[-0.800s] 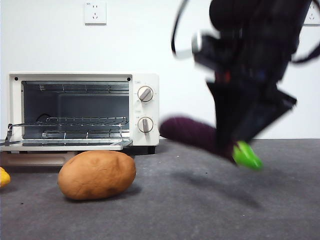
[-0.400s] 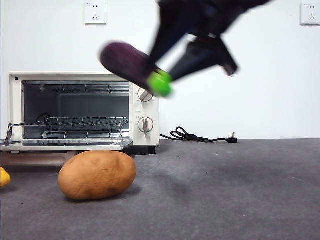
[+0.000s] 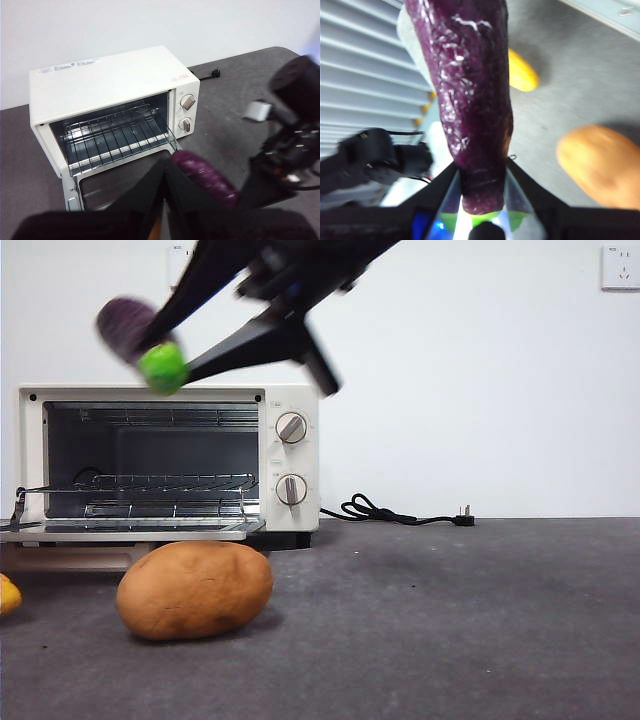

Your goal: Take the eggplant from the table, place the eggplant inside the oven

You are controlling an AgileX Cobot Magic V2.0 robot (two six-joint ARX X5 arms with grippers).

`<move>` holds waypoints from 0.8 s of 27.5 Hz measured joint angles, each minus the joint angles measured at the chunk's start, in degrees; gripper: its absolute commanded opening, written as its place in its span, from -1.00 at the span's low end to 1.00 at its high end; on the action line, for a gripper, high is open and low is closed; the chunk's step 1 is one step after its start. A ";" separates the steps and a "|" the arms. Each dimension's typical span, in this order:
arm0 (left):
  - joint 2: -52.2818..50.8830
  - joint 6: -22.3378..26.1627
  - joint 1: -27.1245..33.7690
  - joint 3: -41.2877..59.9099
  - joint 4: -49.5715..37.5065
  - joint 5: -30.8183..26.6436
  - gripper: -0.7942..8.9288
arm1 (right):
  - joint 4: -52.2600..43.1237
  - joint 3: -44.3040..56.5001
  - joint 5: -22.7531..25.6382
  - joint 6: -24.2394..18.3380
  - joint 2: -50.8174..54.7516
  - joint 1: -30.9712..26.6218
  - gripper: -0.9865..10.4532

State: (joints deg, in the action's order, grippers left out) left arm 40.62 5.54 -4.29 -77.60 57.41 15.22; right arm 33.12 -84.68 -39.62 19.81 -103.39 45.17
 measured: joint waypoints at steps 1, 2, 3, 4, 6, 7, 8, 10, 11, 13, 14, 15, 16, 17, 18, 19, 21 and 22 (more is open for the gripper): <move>0.00 0.00 0.00 0.00 0.00 0.00 -0.85 | 0.02 -1.79 -1.49 0.74 -2.16 0.07 -0.85; 0.00 0.00 0.00 0.00 0.00 0.00 -0.85 | 0.02 -3.61 -2.64 1.60 -4.24 0.11 -0.85; 0.00 0.00 0.00 0.00 0.00 0.00 -0.85 | 0.04 -5.25 -3.54 2.36 -6.03 0.15 -0.85; 0.00 0.00 0.00 0.00 0.00 0.00 -0.85 | 0.09 -7.30 -4.26 3.39 -8.02 0.15 -0.85; 0.00 0.00 0.00 0.00 0.02 0.00 -0.85 | -0.02 -11.15 -5.16 5.31 -11.58 0.13 -0.85; 0.00 0.00 0.00 0.00 0.02 0.00 -0.85 | -0.13 -13.16 -5.55 6.43 -13.33 0.13 -0.85; 0.00 0.00 0.00 0.00 0.02 0.00 -0.85 | -0.31 -15.28 -5.84 7.56 -15.04 0.13 -0.85; 0.00 0.00 0.00 0.00 0.04 0.00 -0.85 | -1.57 -19.21 -6.78 10.14 -18.21 0.13 -0.85; 0.00 0.00 0.00 0.00 0.04 0.00 -0.85 | -2.49 -20.72 -7.10 11.45 -19.45 0.13 -0.85; 0.00 0.00 0.00 0.00 0.07 0.00 -0.85 | -4.72 -23.50 -7.54 14.56 -21.90 0.13 -0.85; 0.00 0.00 0.00 0.00 0.09 0.00 -0.85 | -6.16 -24.72 -7.89 16.44 -23.12 0.13 -0.85; -0.02 0.00 0.00 0.00 0.11 0.00 -0.85 | -7.41 -25.77 -8.11 18.10 -24.20 0.13 -0.85; -0.04 0.00 0.00 0.00 0.11 0.00 -0.85 | -9.18 -26.67 -8.20 20.09 -25.29 0.07 -0.85; -0.04 0.00 0.00 0.00 0.13 0.00 -0.85 | -10.93 -27.30 -8.20 22.18 -26.25 -0.09 -0.85; -0.04 0.00 0.00 0.00 0.15 0.00 -0.85 | -12.92 -27.45 -8.15 24.11 -26.93 -0.15 -0.85; -0.04 0.00 0.00 0.00 0.22 0.00 -0.85 | -15.10 -27.50 -7.78 26.45 -27.67 -0.17 -0.85; -0.07 0.00 0.00 0.00 0.24 0.00 -0.85 | -18.51 -27.50 -6.51 30.99 -28.79 -0.55 -0.85; -0.11 0.00 0.00 0.00 0.28 0.00 -0.85 | -19.54 -27.50 -5.44 33.24 -29.27 -0.77 -0.85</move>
State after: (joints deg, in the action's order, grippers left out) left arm 40.51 5.54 -4.29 -77.60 57.69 15.22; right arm 13.58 -112.18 -45.06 53.06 -132.66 44.40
